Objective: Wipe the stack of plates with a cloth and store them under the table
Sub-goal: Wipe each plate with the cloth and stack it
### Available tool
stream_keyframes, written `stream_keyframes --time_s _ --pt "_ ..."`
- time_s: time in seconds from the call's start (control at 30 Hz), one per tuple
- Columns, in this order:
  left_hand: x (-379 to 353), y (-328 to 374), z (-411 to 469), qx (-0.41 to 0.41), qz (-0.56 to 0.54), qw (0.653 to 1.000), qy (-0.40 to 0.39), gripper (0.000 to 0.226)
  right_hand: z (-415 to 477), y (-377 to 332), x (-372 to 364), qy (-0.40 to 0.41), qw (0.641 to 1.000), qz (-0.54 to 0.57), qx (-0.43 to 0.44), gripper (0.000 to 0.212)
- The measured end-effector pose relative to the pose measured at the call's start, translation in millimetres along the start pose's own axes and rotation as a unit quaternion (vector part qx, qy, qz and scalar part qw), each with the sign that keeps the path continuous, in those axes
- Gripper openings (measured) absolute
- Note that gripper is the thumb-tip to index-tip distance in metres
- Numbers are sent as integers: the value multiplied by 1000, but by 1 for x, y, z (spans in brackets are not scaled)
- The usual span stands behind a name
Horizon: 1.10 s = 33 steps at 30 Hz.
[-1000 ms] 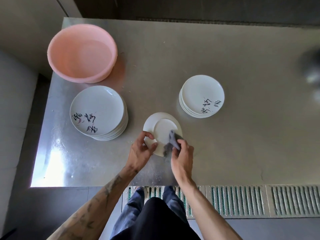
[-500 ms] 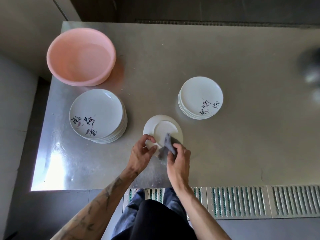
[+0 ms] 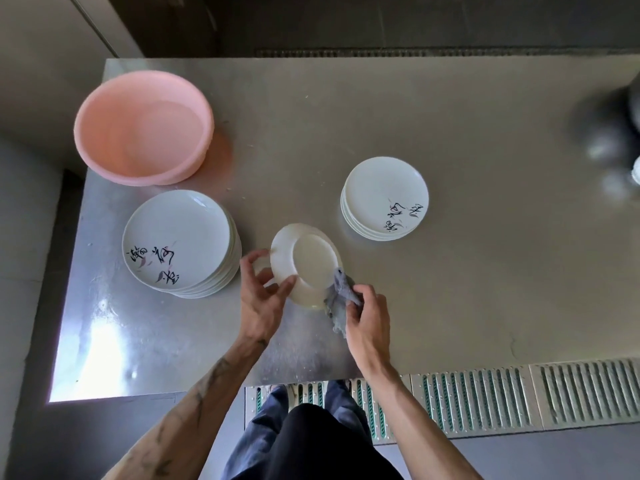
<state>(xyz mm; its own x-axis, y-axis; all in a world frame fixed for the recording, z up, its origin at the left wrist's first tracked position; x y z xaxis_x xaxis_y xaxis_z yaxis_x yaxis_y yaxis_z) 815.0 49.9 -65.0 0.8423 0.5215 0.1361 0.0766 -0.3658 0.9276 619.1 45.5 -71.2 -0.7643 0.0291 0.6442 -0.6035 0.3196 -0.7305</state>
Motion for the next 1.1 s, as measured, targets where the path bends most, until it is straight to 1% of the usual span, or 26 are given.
stream_keyframes --time_s 0.07,0.17,0.27,0.43,0.57,0.67,0.8,0.87,0.93,1.0,1.03,1.1 --pt "-3 12 10 -15 4 1000 22 52 9 0 7 6 1000 1 5 20" --pt "-10 33 27 -27 4 1000 9 33 20 0 13 12 1000 -3 7 22" --pt "-23 56 40 -83 27 996 -2 19 25 2 16 8 1000 -5 5 23" --pt "-57 87 61 -159 88 983 -18 12 33 3 20 4 1000 1 4 23" --pt "-84 100 70 -233 120 965 -31 14 46 3 24 14 1000 11 4 22" --pt "-103 101 77 -307 168 935 -62 14 54 2 24 16 1000 11 2 22" --pt "-130 94 82 -439 238 863 -77 9 61 3 21 14 1000 9 4 23" --pt "-140 88 83 -487 259 829 -90 12 64 4 19 12 1000 5 -1 23" --pt "-147 79 87 -517 280 803 -99 13 66 5 18 14 1000 4 -10 24" --pt "-150 69 90 -535 296 785 -102 7 67 6 18 15 1000 4 -12 24" --pt "-151 64 91 -540 302 778 -104 6 68 6 19 16 1000 4 -12 24" --pt "-153 54 95 -537 307 777 -114 9 70 9 20 17 1000 3 -11 25"
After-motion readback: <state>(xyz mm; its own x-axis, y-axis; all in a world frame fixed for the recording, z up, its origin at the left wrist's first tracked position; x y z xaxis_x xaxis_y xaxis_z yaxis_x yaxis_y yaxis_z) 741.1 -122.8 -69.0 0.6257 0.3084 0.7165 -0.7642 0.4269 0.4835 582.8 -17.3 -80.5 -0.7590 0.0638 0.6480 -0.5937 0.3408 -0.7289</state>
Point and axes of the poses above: each hand's wrist, its own z-axis towards the middle knuckle, its own x-axis out of the back of the hand, y = z × x, the point moved 2 cm from there along z, towards the middle knuckle, and after that the axes turned 8 degrees about y, right-handed, at the moved point
